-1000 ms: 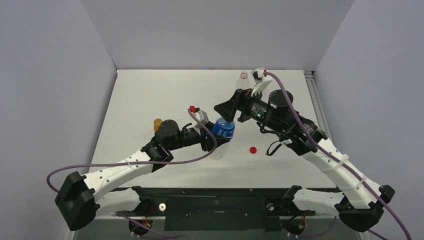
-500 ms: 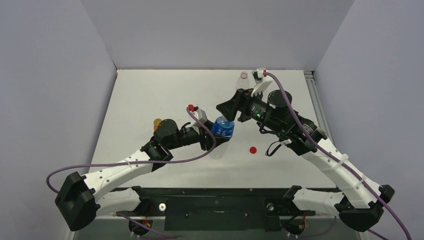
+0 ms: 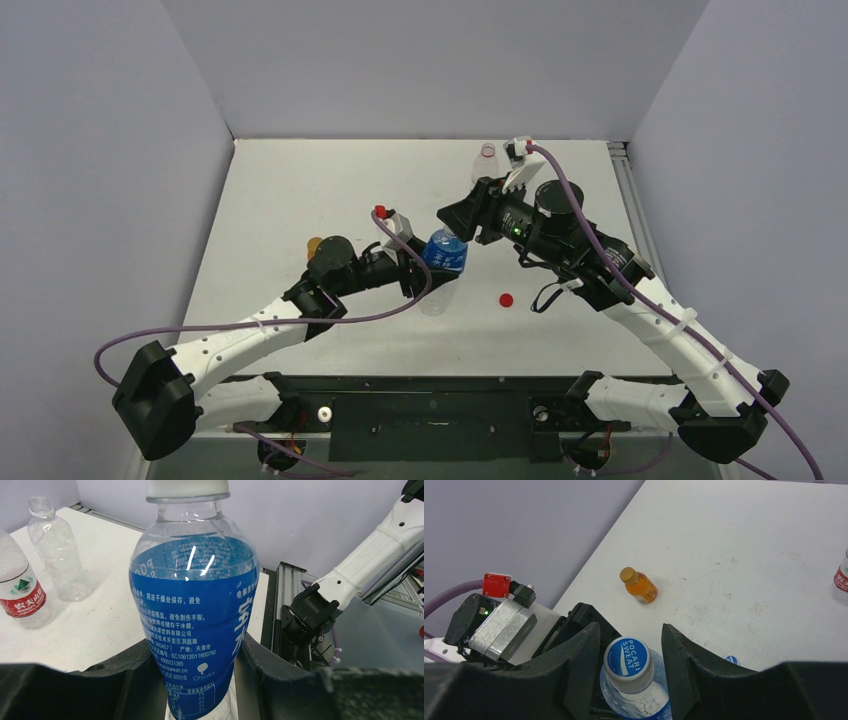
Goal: Screw on the bottle caps
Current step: Screw the bottle cap onto the plastic bottle.
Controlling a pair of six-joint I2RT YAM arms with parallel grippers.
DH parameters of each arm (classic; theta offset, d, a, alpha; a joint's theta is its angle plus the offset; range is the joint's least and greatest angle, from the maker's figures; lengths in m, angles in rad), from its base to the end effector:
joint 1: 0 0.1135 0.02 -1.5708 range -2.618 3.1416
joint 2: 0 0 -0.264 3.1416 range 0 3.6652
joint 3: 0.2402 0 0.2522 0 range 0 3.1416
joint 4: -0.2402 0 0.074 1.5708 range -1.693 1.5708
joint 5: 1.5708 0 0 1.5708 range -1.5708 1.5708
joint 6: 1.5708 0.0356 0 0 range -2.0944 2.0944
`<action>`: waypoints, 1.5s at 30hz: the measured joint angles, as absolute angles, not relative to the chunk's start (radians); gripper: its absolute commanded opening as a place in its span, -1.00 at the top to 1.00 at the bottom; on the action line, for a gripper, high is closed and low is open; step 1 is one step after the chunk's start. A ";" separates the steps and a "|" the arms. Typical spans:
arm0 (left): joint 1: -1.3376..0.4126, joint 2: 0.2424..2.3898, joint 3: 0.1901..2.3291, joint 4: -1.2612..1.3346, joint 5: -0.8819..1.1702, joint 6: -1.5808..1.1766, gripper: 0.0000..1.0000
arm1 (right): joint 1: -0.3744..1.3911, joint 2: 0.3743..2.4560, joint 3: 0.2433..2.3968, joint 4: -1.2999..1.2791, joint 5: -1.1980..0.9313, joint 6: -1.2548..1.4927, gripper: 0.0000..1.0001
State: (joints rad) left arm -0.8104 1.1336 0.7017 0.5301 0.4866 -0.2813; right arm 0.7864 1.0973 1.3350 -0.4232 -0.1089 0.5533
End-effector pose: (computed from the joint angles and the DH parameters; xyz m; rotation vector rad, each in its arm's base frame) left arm 0.1677 -0.2004 0.3150 0.8179 1.3900 -1.2210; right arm 0.1605 0.1663 0.4443 -0.3030 1.8572 1.0488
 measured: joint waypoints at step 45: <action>-1.070 1.343 0.877 0.443 -0.475 0.093 1.00 | 0.910 1.336 1.589 -0.710 0.541 0.785 0.76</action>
